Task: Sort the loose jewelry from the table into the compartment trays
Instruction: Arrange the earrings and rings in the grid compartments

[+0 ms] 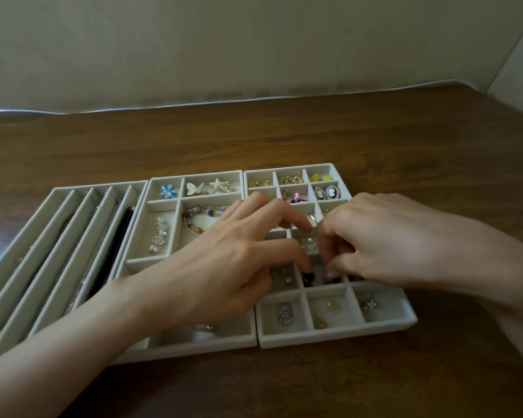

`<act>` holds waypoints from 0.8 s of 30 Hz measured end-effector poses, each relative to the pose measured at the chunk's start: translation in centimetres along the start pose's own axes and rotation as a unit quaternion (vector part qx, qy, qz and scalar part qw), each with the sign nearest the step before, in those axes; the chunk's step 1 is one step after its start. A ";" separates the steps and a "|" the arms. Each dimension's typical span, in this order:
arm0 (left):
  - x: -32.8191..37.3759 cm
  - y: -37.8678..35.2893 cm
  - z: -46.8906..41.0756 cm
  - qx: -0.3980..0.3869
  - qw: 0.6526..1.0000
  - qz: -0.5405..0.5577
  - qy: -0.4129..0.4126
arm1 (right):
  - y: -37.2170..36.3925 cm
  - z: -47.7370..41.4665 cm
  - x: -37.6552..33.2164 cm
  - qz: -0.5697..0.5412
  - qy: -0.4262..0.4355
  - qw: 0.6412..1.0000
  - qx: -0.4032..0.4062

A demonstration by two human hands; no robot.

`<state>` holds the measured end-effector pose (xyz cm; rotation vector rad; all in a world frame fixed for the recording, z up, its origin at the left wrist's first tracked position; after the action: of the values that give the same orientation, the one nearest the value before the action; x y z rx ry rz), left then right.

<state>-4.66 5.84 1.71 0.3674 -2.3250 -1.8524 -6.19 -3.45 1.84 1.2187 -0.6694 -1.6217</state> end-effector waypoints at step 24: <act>-1.9 1.9 -0.8 0.119 0.955 0.225 0.151 | 2.0 -1.6 1.0 -0.389 0.077 0.918 0.020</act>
<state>-2.81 6.07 3.80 0.1179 -2.1889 -1.2212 -4.01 -4.91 2.59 1.7562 -0.0932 -2.1130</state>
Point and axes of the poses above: each hand's wrist, its own z-axis away from the middle knuckle, its own y-axis out of the back of the hand, x = y × z, the point moved 8 cm from there along -z, towards the middle knuckle, and after that the axes turned 15 degrees about -z, right-handed, at the moved point
